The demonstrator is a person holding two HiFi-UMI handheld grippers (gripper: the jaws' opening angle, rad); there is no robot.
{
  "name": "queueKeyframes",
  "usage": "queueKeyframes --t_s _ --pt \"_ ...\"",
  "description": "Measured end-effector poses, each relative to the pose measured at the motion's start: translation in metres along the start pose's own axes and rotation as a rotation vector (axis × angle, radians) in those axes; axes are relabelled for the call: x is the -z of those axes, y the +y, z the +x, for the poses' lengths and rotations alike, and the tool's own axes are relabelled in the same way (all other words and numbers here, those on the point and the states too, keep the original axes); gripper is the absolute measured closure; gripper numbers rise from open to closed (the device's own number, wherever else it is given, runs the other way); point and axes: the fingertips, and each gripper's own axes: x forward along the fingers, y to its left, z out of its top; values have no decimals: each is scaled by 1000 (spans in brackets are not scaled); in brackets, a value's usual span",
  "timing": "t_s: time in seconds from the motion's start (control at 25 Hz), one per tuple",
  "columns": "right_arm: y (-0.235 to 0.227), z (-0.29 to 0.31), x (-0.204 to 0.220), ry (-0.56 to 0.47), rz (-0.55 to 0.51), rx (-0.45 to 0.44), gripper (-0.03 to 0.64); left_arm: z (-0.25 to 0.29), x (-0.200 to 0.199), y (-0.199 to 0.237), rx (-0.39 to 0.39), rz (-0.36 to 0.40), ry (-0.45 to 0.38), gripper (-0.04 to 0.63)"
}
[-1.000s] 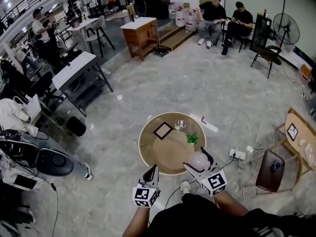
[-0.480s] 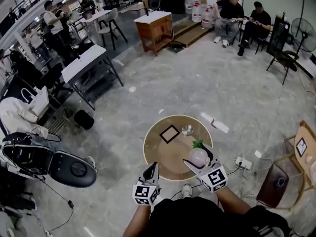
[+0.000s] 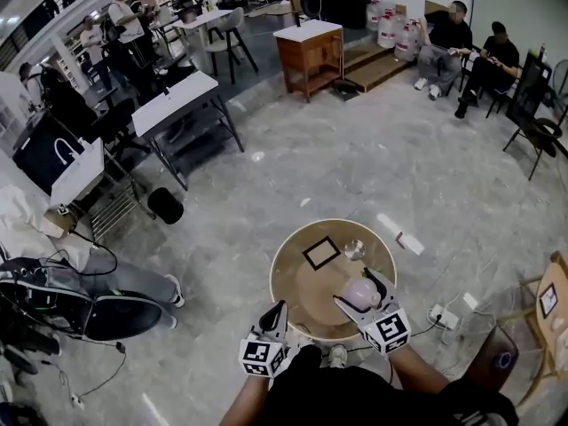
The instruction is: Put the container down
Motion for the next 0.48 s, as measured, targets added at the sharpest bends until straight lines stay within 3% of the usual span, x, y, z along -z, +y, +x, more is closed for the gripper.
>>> queueKeyframes --t_s 0.48 --pt "-20 99 -25 -32 -15 22 204 59 -23 88 4 -6 -13 601"
